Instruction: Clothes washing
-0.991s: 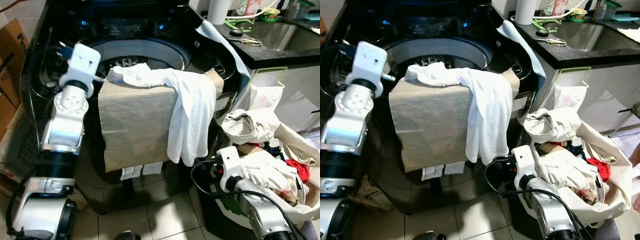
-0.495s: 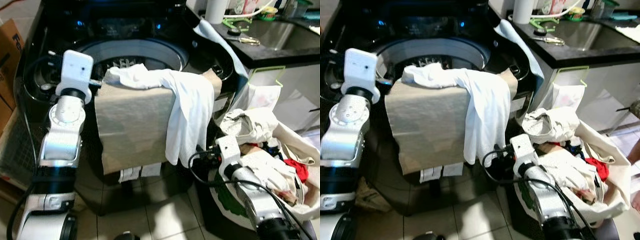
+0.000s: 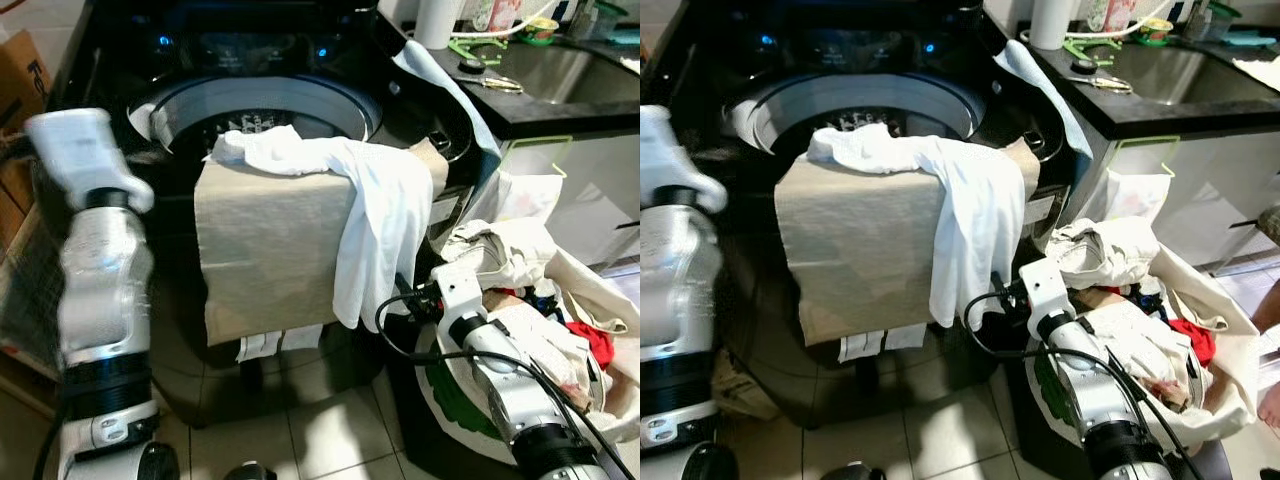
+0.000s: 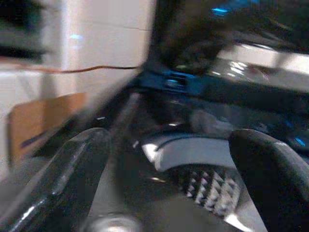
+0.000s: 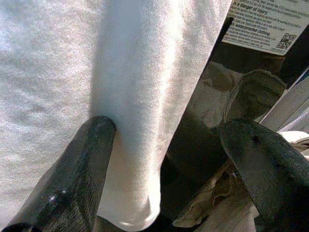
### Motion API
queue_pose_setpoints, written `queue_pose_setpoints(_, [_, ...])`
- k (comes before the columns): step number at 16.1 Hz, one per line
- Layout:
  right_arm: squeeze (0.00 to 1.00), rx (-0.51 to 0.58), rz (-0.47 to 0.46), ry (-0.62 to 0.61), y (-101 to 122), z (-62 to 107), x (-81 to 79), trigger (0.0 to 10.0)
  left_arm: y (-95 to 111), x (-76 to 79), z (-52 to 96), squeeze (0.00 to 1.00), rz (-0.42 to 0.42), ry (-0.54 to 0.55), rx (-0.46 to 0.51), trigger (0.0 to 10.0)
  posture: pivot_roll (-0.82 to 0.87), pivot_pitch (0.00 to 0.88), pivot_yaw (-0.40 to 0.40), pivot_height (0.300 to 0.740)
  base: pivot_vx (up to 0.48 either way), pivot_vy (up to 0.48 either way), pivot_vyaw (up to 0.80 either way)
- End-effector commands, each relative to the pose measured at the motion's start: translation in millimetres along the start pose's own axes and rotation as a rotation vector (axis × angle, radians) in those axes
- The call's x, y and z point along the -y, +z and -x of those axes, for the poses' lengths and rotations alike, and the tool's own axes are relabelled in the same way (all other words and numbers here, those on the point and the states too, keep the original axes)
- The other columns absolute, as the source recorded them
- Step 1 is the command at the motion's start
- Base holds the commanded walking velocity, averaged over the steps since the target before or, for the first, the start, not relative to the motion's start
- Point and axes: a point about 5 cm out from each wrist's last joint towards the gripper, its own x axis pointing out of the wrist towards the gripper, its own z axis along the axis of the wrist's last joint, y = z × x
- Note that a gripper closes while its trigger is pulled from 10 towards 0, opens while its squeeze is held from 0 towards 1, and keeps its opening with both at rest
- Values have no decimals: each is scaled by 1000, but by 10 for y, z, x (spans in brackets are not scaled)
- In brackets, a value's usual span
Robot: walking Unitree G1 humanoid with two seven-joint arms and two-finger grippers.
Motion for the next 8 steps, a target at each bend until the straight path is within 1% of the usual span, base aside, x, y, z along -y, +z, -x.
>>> queue_pose_setpoints(1, [0,-3,16,-19,-28,16,53,10000,61,-11,2,0,78,29,18,10000,76,0,-45,740,0,0,0])
queue_pose_setpoints(2, [0,10,13,-24,-15,11,53,10000,43,-42,14,0,116,55,8,10000,74,0,-44,740,0,0,0])
queue_pose_setpoints(4, [0,21,16,-29,3,5,60,10000,20,-119,27,0,151,94,-1,10000,71,0,-42,740,0,0,0])
queue_pose_setpoints(6, [0,104,35,-84,173,-28,153,10000,-4,-354,120,0,152,169,-3,10000,69,0,-42,740,0,0,0])
queue_pose_setpoints(7, [0,150,49,-91,282,-57,176,10000,-21,-426,173,0,135,184,-6,10000,70,0,-44,740,0,0,0])
queue_pose_setpoints(8, [0,166,53,-90,324,-72,179,10000,-33,-458,196,0,122,190,-8,10000,70,0,-46,740,0,0,0])
